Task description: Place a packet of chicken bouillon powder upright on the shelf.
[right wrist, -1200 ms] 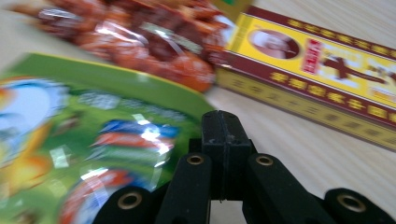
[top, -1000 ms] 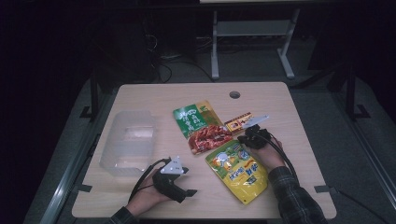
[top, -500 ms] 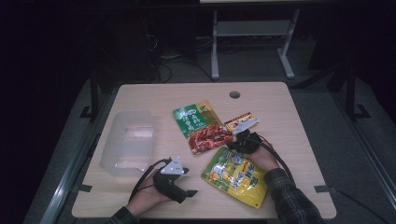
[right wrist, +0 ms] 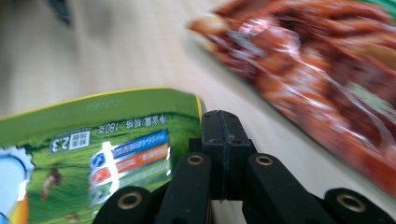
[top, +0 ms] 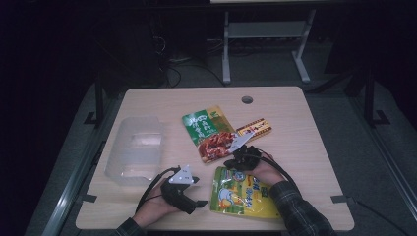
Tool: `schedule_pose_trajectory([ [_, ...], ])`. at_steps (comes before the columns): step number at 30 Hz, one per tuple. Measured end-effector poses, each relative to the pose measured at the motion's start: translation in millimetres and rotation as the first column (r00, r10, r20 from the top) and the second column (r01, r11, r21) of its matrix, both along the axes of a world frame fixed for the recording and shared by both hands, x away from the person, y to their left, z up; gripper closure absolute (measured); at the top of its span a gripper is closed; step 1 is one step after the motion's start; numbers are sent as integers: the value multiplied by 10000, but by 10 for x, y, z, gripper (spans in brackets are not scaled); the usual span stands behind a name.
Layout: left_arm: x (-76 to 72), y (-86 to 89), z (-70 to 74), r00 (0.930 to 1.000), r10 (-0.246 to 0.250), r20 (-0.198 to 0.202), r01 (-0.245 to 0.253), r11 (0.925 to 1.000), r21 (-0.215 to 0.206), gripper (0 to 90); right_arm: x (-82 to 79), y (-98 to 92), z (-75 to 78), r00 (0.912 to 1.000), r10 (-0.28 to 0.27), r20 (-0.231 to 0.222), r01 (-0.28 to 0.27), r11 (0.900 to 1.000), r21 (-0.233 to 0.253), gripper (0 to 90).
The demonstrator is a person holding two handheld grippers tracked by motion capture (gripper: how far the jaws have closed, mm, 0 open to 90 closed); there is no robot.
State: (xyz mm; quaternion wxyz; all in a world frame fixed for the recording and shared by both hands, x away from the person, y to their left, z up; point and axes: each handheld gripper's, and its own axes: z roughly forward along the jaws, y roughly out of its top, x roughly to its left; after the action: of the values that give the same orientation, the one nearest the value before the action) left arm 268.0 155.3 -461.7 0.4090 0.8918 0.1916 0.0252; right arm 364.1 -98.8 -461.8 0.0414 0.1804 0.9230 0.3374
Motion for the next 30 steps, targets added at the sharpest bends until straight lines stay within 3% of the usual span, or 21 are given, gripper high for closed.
schedule_pose_trajectory([
  [3,6,-1,7,10000,-14,-17,14,10000,-4,149,-39,38,51,9999,135,2,-135,9997,179,899],
  [4,12,-9,19,9999,-60,138,59,10000,55,147,-92,-6,136,9991,-420,107,418,9989,212,898],
  [8,38,-47,61,9997,-93,216,95,9999,-96,143,-166,-157,254,9969,-744,241,735,9966,375,898],
  [9,55,-96,87,9994,-210,258,214,9997,-141,140,-258,-279,308,9927,-1198,120,1192,9918,471,898],
  [11,71,-121,102,9993,-332,179,333,9994,-27,139,-300,-341,316,9902,-1399,43,1394,9888,528,897],
  [12,95,-149,121,9986,-461,277,458,9989,116,139,-372,-467,313,9841,-1777,71,1774,9836,338,897],
  [17,218,-321,212,9959,-780,458,780,9970,-1,139,-520,-676,333,9742,-2254,144,2253,9743,42,897],
  [20,311,-421,234,9950,-931,363,934,9956,-84,143,-699,-862,333,9628,-2698,104,2699,9629,-16,898],
  [25,461,-564,252,9932,-1127,278,1134,9932,-263,198,-901,-1025,290,9503,-3114,-24,3113,9501,-209,898],
  [30,537,-640,234,9931,-1167,146,1171,9928,-247,215,-954,-1075,178,9455,-3252,-183,3234,9441,-639,899],
])
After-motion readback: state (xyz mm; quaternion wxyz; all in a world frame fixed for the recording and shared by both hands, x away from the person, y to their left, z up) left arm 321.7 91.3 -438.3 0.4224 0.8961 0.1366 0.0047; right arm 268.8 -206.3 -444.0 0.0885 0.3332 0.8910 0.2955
